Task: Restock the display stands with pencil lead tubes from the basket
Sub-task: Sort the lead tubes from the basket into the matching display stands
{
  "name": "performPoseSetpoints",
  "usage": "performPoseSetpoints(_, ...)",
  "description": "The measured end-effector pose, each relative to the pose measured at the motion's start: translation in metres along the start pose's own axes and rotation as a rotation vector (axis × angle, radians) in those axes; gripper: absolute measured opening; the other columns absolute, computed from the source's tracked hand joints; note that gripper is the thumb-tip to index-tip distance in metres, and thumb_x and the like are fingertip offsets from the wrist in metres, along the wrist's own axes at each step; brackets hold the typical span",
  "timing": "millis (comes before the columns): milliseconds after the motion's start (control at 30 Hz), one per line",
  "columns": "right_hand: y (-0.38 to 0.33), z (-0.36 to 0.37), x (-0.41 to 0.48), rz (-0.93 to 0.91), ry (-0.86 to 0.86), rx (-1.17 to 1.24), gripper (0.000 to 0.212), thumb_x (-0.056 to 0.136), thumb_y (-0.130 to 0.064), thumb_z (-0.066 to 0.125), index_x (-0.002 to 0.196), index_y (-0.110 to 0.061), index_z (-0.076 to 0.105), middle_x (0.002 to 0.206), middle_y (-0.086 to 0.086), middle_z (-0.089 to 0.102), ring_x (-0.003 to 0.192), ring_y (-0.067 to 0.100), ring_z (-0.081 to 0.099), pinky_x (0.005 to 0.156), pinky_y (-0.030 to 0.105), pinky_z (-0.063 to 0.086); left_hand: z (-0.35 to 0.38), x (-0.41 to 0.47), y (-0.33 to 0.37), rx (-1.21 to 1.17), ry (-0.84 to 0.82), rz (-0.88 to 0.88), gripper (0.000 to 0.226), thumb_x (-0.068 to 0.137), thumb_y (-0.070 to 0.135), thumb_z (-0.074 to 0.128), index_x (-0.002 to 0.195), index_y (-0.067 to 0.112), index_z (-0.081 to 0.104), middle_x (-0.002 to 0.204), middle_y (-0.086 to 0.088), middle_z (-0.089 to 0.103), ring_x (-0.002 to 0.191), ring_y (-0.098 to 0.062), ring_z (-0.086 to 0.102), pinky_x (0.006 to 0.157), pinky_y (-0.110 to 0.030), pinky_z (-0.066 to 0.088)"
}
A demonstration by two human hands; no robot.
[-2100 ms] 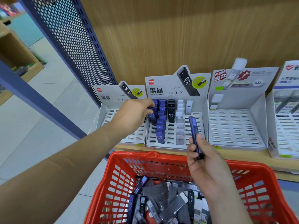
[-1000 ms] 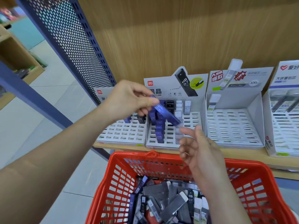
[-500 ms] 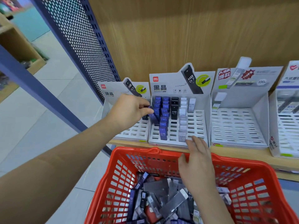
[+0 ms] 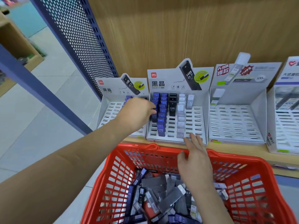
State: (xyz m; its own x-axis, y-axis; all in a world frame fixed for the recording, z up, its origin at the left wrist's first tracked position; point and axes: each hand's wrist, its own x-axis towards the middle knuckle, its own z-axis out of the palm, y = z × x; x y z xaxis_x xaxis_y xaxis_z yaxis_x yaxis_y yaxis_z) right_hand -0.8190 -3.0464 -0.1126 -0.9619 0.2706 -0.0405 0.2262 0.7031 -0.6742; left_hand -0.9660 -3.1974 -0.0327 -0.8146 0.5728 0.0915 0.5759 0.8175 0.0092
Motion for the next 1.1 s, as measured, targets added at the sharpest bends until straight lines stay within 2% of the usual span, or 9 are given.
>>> performPoseSetpoints(167, 0.005, -0.022, -0.006, -0.01, 0.152, 0.246, 0.04, 0.093, -0.001, 0.053, 0.128, -0.016, 0.063, 0.135, 0.0, 0.059, 0.126, 0.016, 0.053, 0.105, 0.021, 0.035, -0.016, -0.013, 0.005, -0.311, 0.109, -0.283, 0.025, 0.088, 0.027, 0.066, 0.111, 0.019, 0.067, 0.087, 0.003, 0.072, 0.084, -0.018, 0.065, 0.076, -0.025, 0.047)
performPoseSetpoints(267, 0.022, -0.041, -0.002, -0.007, 0.146, 0.253, 0.028, 0.091, -0.002, 0.054, 0.11, -0.017, 0.07, 0.098, -0.001, 0.073, 0.084, 0.02, 0.068, 0.082, 0.032, 0.053, -0.031, -0.038, 0.015, -0.289, 0.221, -0.238, 0.007, 0.085, 0.02, 0.067, 0.091, 0.017, 0.071, 0.075, 0.004, 0.068, 0.074, -0.018, 0.063, 0.072, -0.027, 0.05)
performPoseSetpoints(333, 0.037, -0.046, 0.0, 0.042, 0.004, 0.156, 0.025, 0.089, -0.005, 0.055, 0.103, -0.017, 0.071, 0.087, 0.001, 0.074, 0.075, 0.023, 0.068, 0.078, 0.035, 0.054, -0.031, -0.066, 0.024, -0.282, 0.266, -0.152, 0.004, 0.084, 0.018, 0.065, 0.085, 0.017, 0.069, 0.066, 0.007, 0.062, 0.064, -0.019, 0.061, 0.067, -0.031, 0.052)
performPoseSetpoints(467, 0.076, -0.029, -0.02, 0.132, -0.356, -0.111, 0.03, 0.087, -0.011, 0.059, 0.115, -0.015, 0.069, 0.109, 0.006, 0.072, 0.105, 0.024, 0.066, 0.092, 0.03, 0.049, 0.008, -0.125, 0.038, -0.239, 0.128, -0.029, 0.008, 0.077, 0.022, 0.058, 0.079, 0.019, 0.066, 0.063, 0.004, 0.065, 0.057, -0.024, 0.062, 0.056, -0.033, 0.053)
performPoseSetpoints(600, 0.117, 0.004, -0.062, 0.266, -0.662, -0.255, 0.068, 0.089, -0.028, 0.067, 0.148, -0.017, 0.038, 0.138, 0.017, 0.052, 0.117, 0.033, 0.057, 0.094, 0.036, 0.049, 0.085, -0.171, 0.067, -0.225, -0.336, -0.018, 0.008, 0.085, 0.018, 0.058, 0.077, 0.016, 0.06, 0.071, -0.006, 0.065, 0.067, -0.031, 0.061, 0.058, -0.036, 0.05)
performPoseSetpoints(700, 0.129, 0.03, -0.09, 0.257, -0.774, -0.365, 0.086, 0.085, -0.043, 0.071, 0.152, -0.02, 0.022, 0.152, 0.014, 0.032, 0.136, 0.036, 0.035, 0.107, 0.044, 0.039, 0.135, -0.193, 0.098, -0.201, -0.71, 0.011, 0.02, 0.093, 0.033, 0.052, 0.089, 0.015, 0.06, 0.092, -0.008, 0.062, 0.088, -0.027, 0.059, 0.075, -0.039, 0.051)
performPoseSetpoints(833, 0.137, 0.048, -0.105, 0.423, -0.577, -0.318, 0.077, 0.089, -0.037, 0.067, 0.148, -0.013, 0.023, 0.145, 0.018, 0.043, 0.121, 0.039, 0.053, 0.097, 0.046, 0.048, 0.182, -0.213, 0.141, -0.238, -0.879, -0.144, 0.067, 0.084, 0.049, 0.063, 0.135, 0.014, 0.037, 0.132, -0.012, 0.047, 0.12, -0.033, 0.046, 0.093, -0.042, 0.044)
performPoseSetpoints(933, 0.139, 0.052, -0.097, 0.574, -0.376, -0.221, 0.065, 0.094, -0.031, 0.06, 0.143, -0.006, 0.027, 0.135, 0.022, 0.05, 0.114, 0.04, 0.057, 0.088, 0.041, 0.052, 0.201, -0.217, 0.159, -0.384, -0.819, -0.352, 0.094, 0.076, 0.048, 0.072, 0.144, 0.017, 0.016, 0.133, -0.015, 0.043, 0.119, -0.036, 0.047, 0.094, -0.046, 0.046)
performPoseSetpoints(1100, 0.13, 0.066, -0.089, 0.74, -0.344, -0.134, 0.095, 0.091, -0.038, 0.068, 0.154, -0.007, 0.004, 0.15, 0.025, 0.024, 0.121, 0.042, 0.052, 0.09, 0.035, 0.046, 0.212, -0.218, 0.155, -0.448, -0.706, -0.399, 0.062, 0.079, 0.035, 0.07, 0.129, 0.016, 0.038, 0.117, -0.009, 0.06, 0.107, -0.029, 0.058, 0.082, -0.039, 0.049)
